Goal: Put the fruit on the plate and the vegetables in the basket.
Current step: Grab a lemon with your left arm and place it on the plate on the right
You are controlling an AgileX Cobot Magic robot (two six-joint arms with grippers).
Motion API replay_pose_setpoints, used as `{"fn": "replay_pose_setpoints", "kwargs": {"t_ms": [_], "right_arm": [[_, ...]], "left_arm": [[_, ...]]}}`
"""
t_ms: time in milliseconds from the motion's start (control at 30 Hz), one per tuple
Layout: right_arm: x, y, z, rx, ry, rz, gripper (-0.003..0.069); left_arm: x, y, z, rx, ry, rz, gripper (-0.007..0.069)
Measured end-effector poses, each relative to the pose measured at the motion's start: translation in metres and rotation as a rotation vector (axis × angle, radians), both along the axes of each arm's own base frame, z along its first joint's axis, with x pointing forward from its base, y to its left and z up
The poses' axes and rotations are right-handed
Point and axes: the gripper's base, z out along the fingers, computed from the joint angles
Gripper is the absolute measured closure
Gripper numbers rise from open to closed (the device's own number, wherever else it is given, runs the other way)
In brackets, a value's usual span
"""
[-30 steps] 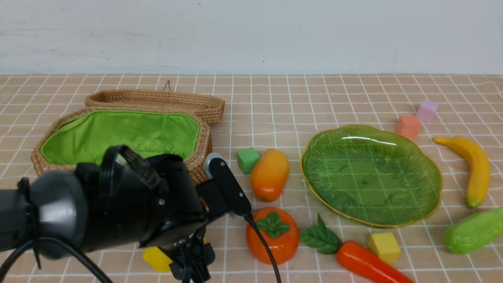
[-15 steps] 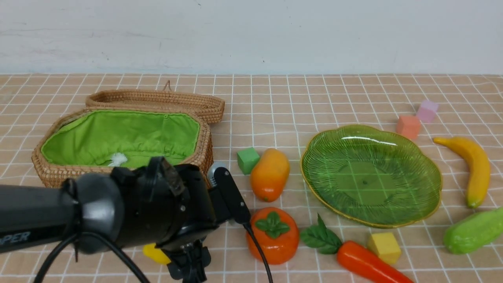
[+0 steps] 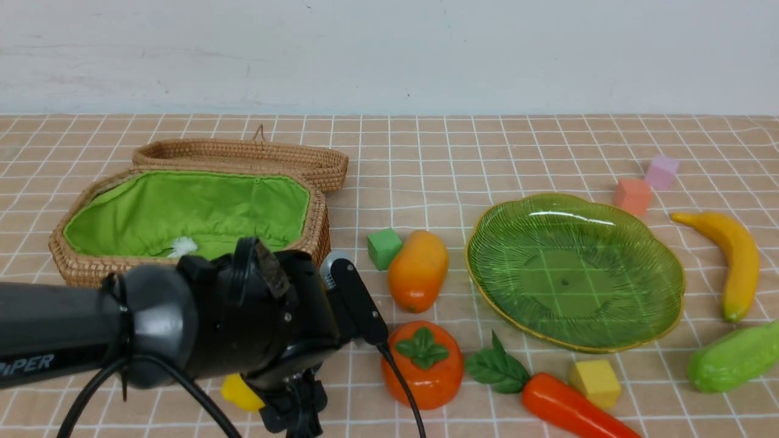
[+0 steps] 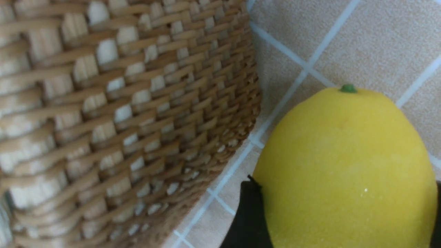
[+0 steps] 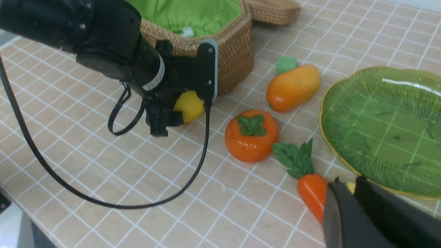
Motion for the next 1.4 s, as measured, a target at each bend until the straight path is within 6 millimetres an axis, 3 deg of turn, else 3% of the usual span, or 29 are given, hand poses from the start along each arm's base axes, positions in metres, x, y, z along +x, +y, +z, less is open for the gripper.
{"fn": "replay_pose_setpoints", "kwargs": {"t_ms": [200, 267, 333, 433, 533, 600, 700, 833, 1033, 1133, 1300, 1367, 1400], "right_arm": [[0.002, 0.000, 0.004, 0.024, -0.036, -0.013, 0.0580], [0.003, -0.001, 0.005, 0.039, -0.040, -0.028, 0.0578], [0.004, -0.001, 0.005, 0.047, -0.044, -0.043, 0.0578], [0.008, -0.008, 0.006, 0.050, -0.050, -0.135, 0.0573], [0.011, -0.012, 0.005, 0.044, -0.046, -0.196, 0.0571], [0.014, -0.018, 0.005, 0.036, -0.046, -0.271, 0.0571], [0.015, -0.021, 0.005, 0.045, -0.041, -0.312, 0.0571], [0.015, -0.022, 0.003, 0.044, -0.015, -0.325, 0.0569], [0.013, -0.023, -0.002, 0.015, 0.036, -0.329, 0.0568], [0.012, -0.023, -0.004, 0.002, 0.064, -0.329, 0.0564], [0.012, -0.023, -0.005, -0.001, 0.070, -0.329, 0.0560], [0.012, -0.023, -0.005, -0.001, 0.070, -0.329, 0.0560], [0.012, -0.023, -0.005, -0.002, 0.069, -0.328, 0.0560]], "left_arm": [[-0.013, 0.000, 0.026, -0.100, 0.079, 0.144, 0.0061], [-0.019, -0.004, 0.058, -0.218, 0.079, 0.145, 0.0061], [-0.021, -0.007, 0.072, -0.278, 0.075, 0.124, 0.0061], [-0.016, -0.031, 0.114, -0.541, 0.006, -0.019, 0.0061], [-0.002, -0.053, 0.126, -0.661, -0.054, -0.109, 0.0061], [0.022, -0.083, 0.130, -0.762, -0.107, -0.185, 0.0061], [0.051, -0.115, 0.116, -0.818, -0.122, -0.228, 0.0061], [0.091, -0.159, 0.075, -0.837, -0.090, -0.278, 0.0062], [0.121, -0.189, 0.038, -0.852, -0.092, -0.296, 0.0062], [0.130, -0.197, 0.019, -0.847, -0.088, -0.291, -0.0008], [0.126, -0.196, 0.022, -0.851, -0.035, -0.266, -0.0043], [0.120, -0.192, 0.037, -0.844, -0.005, -0.273, -0.0035], [0.113, -0.187, 0.057, -0.834, 0.013, -0.286, -0.0018]]}}
